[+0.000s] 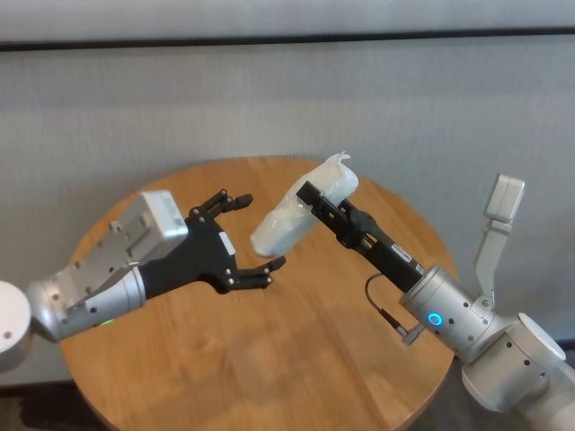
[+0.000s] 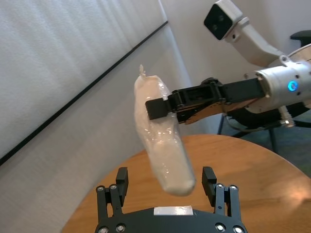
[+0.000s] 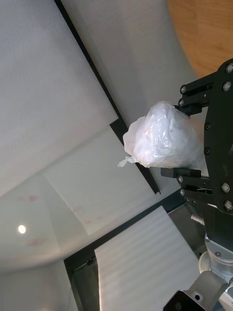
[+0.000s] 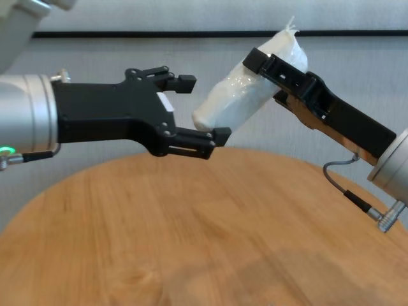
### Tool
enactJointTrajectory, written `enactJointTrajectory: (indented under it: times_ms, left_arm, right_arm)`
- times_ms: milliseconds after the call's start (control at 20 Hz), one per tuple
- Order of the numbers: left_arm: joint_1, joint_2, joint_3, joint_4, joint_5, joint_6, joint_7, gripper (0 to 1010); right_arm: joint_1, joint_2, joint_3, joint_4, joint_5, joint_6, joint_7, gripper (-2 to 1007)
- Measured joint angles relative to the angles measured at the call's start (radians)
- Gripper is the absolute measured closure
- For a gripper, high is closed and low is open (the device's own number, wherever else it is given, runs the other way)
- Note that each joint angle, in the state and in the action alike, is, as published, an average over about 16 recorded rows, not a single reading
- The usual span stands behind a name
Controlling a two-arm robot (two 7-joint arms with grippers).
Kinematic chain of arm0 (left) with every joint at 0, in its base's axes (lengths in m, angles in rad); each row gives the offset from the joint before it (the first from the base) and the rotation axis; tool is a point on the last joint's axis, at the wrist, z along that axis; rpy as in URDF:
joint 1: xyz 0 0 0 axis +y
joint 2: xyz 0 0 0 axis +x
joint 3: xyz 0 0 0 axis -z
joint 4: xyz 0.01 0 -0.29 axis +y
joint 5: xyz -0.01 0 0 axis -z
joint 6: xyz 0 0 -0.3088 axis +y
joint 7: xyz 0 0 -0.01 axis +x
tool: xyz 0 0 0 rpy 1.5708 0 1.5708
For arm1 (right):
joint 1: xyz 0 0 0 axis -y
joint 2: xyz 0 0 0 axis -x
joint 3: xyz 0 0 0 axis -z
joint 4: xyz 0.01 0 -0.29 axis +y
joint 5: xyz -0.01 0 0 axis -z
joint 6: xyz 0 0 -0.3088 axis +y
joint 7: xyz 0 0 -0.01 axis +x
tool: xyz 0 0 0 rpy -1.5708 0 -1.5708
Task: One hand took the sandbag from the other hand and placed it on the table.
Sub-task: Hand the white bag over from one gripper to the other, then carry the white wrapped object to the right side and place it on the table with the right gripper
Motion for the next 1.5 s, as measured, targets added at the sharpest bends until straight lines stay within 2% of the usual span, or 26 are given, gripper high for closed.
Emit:
enactJointTrajectory:
  times_ms: [350,500,650,850,1100,1300,1500]
  left_arm:
    - [0.021,0.063,-0.029,-0.027,-0.024,0.016,-0.015,9]
    - [0.033,0.083,-0.045,-0.041,-0.019,0.032,0.011,9]
    - [0.043,0.088,-0.061,-0.052,0.004,0.049,0.054,9]
    - [0.049,0.074,-0.074,-0.063,0.045,0.071,0.112,9]
    - [0.048,0.035,-0.081,-0.067,0.096,0.083,0.179,9]
    - [0.042,0.008,-0.079,-0.067,0.121,0.081,0.199,9]
    - [0.036,-0.003,-0.074,-0.066,0.129,0.078,0.2,9]
  right_arm:
    - [0.0,0.0,0.0,0.0,0.0,0.0,0.0,407]
    - [0.0,0.0,0.0,0.0,0.0,0.0,0.0,407]
    - [0.0,0.0,0.0,0.0,0.0,0.0,0.0,407]
    - [0.0,0.0,0.0,0.0,0.0,0.0,0.0,407]
    - [0.0,0.0,0.0,0.0,0.0,0.0,0.0,407]
    - [-0.001,0.0,0.0,-0.001,0.0,-0.001,-0.001,407]
    - [-0.003,0.001,0.001,-0.003,0.001,-0.002,-0.003,407]
